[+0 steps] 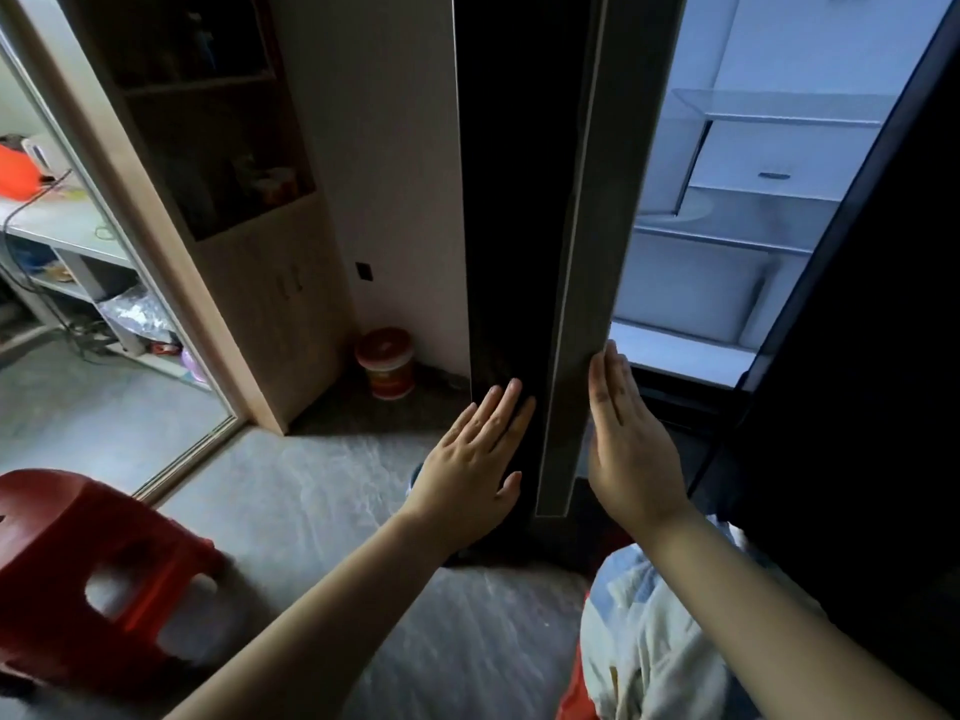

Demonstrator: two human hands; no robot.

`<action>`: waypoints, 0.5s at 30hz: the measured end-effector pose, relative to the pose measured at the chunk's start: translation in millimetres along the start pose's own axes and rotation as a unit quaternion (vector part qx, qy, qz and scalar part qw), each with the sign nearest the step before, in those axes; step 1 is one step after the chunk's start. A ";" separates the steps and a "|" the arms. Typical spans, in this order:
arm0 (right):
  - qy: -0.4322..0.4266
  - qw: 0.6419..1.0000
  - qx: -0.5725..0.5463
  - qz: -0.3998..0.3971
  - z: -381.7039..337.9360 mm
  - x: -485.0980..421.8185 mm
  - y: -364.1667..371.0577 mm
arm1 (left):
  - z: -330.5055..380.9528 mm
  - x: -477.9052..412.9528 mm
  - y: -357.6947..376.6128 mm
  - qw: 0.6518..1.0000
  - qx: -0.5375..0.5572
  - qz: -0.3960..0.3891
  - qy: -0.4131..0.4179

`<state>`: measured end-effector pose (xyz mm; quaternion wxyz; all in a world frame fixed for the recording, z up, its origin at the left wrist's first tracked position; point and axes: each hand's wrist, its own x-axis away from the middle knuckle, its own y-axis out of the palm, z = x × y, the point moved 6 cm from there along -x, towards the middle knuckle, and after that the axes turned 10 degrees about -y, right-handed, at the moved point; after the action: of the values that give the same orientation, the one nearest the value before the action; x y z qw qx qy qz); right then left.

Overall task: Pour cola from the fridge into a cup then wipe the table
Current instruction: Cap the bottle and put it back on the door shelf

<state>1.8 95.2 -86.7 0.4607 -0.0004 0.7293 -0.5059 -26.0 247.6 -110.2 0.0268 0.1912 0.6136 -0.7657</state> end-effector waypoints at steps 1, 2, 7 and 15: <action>0.014 1.000 0.005 0.000 7.3 3.5 -3.6 | 5.8 -1.3 -3.3 1.000 0.011 0.016 0.002; 0.029 1.000 0.009 0.002 14.4 7.1 -7.8 | 9.8 -3.2 -7.1 0.999 0.023 0.035 -0.004; 0.016 0.998 0.004 0.066 33.1 14.6 -33.8 | 28.2 -25.9 -7.9 0.998 0.056 0.031 -0.022; -0.088 0.994 -0.004 0.065 59.7 -19.3 -69.2 | 83.3 -67.7 11.9 0.998 0.038 -0.010 0.058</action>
<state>20.8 26.3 -26.5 0.5552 0.0004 0.6865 -0.4696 18.4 152.4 -84.7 -0.0236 0.2298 0.5864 -0.7764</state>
